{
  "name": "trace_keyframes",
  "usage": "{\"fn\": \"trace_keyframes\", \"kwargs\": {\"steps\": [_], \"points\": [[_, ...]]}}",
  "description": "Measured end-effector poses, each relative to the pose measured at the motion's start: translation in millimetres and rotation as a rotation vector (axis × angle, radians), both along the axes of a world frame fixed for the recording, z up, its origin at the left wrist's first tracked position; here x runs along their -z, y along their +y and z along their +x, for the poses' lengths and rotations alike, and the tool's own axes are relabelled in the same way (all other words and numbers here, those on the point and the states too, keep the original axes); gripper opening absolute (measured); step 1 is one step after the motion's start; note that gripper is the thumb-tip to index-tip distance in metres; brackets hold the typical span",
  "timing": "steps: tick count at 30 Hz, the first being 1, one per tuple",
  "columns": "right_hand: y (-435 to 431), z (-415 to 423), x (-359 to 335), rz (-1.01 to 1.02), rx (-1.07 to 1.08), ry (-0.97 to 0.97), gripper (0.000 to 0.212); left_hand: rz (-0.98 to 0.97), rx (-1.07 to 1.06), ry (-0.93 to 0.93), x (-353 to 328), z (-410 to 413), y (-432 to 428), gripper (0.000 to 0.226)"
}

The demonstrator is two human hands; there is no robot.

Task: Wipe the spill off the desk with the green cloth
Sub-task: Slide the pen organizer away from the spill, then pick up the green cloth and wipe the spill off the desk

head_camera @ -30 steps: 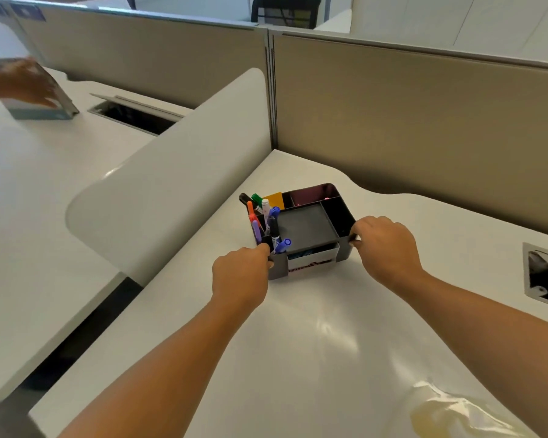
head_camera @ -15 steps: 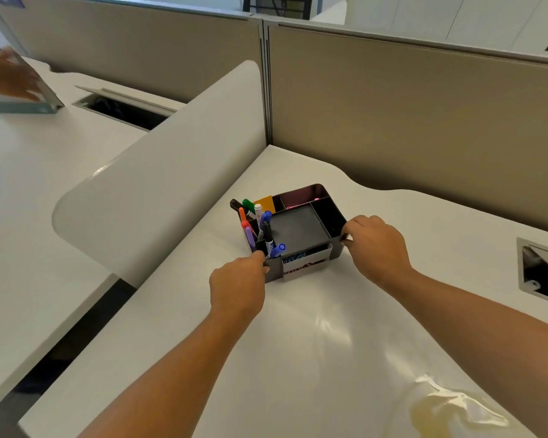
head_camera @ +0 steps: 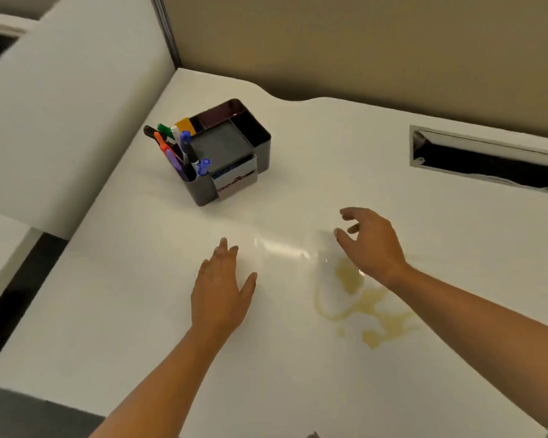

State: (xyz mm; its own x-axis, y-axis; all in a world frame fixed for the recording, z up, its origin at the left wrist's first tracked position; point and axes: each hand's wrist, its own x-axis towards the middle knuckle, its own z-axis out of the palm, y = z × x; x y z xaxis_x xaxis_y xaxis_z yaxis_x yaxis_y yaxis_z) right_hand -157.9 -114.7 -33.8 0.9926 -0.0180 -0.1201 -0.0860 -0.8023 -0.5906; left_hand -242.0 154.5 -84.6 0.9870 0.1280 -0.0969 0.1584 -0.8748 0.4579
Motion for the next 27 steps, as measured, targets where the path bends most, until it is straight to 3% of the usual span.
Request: {"fn": "trace_keyframes", "kwargs": {"steps": [9,18,21,27], "points": [[-161,-147,4,0.16,0.67,0.173,0.029,0.017,0.238,0.06,22,-43,-23,0.065],[-325,-158,1,0.797,1.301,0.044,0.028,0.004,0.262,0.064,7,-24,-88,0.063],[-378,-147,3,0.914,1.439,-0.009,0.019,-0.052,0.288,0.017,-9,-25,-135,0.063],[-465,-122,9,1.088,1.504,-0.024,0.028,-0.228,0.282,0.036,-43,-48,-253,0.071]]}}
